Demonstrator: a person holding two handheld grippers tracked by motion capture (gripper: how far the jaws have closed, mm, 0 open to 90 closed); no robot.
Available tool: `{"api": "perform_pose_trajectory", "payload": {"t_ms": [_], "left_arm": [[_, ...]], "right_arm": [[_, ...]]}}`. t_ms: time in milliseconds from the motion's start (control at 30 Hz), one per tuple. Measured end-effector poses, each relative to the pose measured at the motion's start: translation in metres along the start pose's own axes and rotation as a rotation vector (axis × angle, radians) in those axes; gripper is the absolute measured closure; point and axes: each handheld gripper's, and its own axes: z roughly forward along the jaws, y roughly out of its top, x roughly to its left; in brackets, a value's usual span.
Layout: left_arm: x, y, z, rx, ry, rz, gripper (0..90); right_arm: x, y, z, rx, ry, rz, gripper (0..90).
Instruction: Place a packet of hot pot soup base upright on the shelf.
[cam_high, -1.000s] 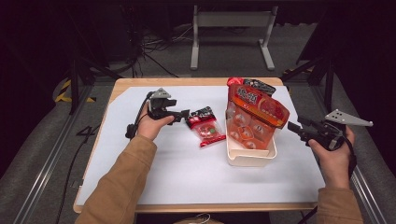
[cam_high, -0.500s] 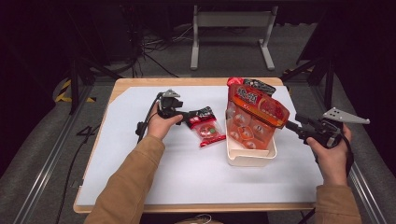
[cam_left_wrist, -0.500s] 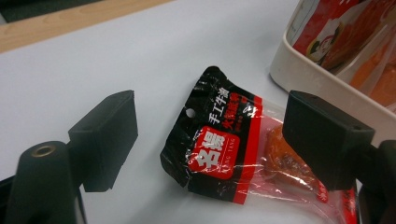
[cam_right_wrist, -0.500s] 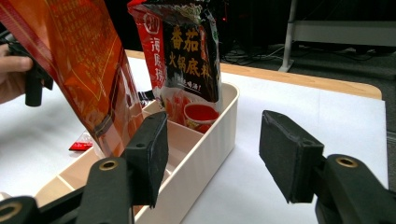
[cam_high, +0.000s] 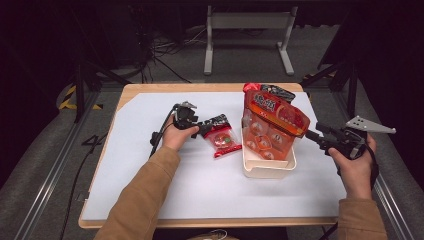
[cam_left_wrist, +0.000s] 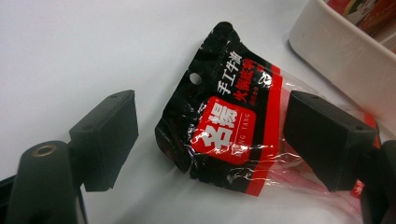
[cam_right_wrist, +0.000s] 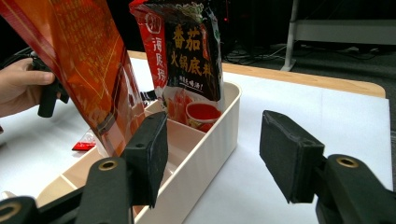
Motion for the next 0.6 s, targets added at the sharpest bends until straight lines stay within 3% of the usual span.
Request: {"api": "perform_pose_trajectory", "payload": {"t_ms": [367, 600], "left_arm": [[0.002, -0.006, 0.012, 0.025, -0.035, -0.031, 19.9], [-0.003, -0.006, 0.015, 0.013, -0.045, -0.003, 23.6]], "right_arm": [[0.001, -0.001, 0.003, 0.01, 0.002, -0.005, 41.7], [0.001, -0.001, 0.003, 0.008, 0.003, -0.002, 41.4]]}}
